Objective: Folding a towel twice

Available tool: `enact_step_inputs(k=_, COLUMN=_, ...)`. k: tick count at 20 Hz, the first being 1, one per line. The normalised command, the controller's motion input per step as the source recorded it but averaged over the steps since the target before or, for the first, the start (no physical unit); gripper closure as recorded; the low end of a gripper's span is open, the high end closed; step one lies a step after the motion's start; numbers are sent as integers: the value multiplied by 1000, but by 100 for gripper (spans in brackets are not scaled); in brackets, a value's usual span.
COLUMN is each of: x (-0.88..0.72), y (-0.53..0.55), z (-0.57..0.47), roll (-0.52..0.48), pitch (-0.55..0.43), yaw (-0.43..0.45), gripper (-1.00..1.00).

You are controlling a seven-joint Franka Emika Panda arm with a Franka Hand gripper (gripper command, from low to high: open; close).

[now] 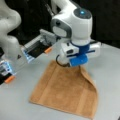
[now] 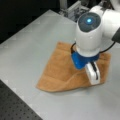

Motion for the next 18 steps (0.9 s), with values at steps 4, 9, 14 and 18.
enact_step_inputs(k=4, x=-721, y=83, z=-90, roll=153, pitch=-258, yaw=-169, gripper=100)
enact_step_inputs(k=9, x=-617, y=-114, z=-70, roll=96, pitch=-176, yaw=-104, gripper=100)
enact_step_inputs(k=14, x=-482, y=-174, z=-103, roll=75, pitch=-132, yaw=-92, gripper=100)
enact_step_inputs(k=18, x=-402, y=-177, z=-93, roll=90, pitch=-82, yaw=-55, gripper=100)
